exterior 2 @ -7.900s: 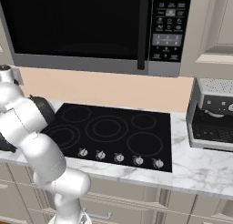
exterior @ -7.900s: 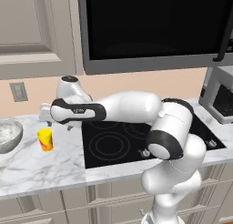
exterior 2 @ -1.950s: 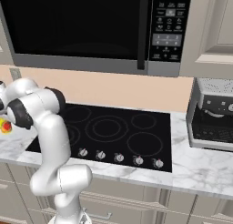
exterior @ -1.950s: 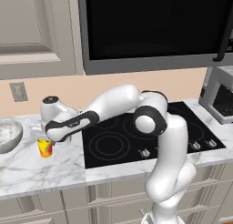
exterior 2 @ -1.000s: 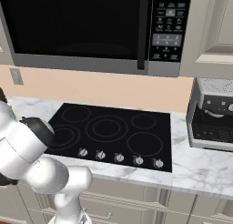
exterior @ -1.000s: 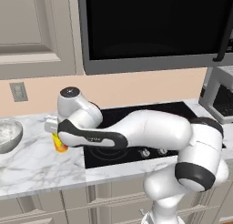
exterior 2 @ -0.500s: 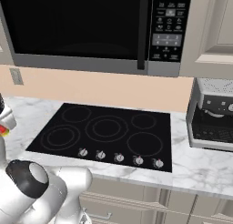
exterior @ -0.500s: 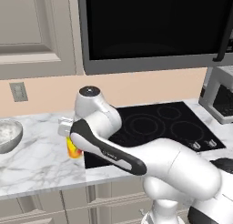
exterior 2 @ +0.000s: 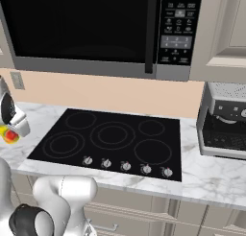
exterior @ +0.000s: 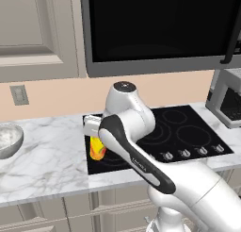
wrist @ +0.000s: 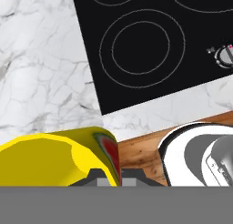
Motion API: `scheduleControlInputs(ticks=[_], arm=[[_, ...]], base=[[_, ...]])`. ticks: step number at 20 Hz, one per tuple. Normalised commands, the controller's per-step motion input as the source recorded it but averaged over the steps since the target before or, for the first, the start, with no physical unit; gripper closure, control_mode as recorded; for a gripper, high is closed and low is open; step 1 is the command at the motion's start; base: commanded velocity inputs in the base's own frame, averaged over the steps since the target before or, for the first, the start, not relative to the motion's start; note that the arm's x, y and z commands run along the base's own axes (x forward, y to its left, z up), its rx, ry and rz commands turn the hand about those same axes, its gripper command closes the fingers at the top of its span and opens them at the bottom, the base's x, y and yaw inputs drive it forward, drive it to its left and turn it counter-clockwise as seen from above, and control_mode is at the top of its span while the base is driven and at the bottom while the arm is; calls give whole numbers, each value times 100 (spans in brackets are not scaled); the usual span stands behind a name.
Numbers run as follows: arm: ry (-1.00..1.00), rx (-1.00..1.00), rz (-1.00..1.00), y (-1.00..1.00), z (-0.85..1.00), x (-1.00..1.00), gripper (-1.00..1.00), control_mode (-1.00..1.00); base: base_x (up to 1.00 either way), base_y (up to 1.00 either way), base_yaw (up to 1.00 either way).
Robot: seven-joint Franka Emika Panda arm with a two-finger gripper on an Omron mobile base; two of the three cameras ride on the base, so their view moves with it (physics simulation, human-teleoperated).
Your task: Pick the cup and bowl from the counter and place them on the counter next to the sink.
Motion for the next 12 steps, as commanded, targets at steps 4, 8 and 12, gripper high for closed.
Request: scheduleControlInputs(ticks=[4,8,12], arm=[[0,0,17,-88,0,0,100,-100],[-2,0,19,-94,0,-6,100,-100],[-4,0,20,-62,2,-43,100,-100]], base=[[0,0,0],[0,0,0],[0,0,0]])
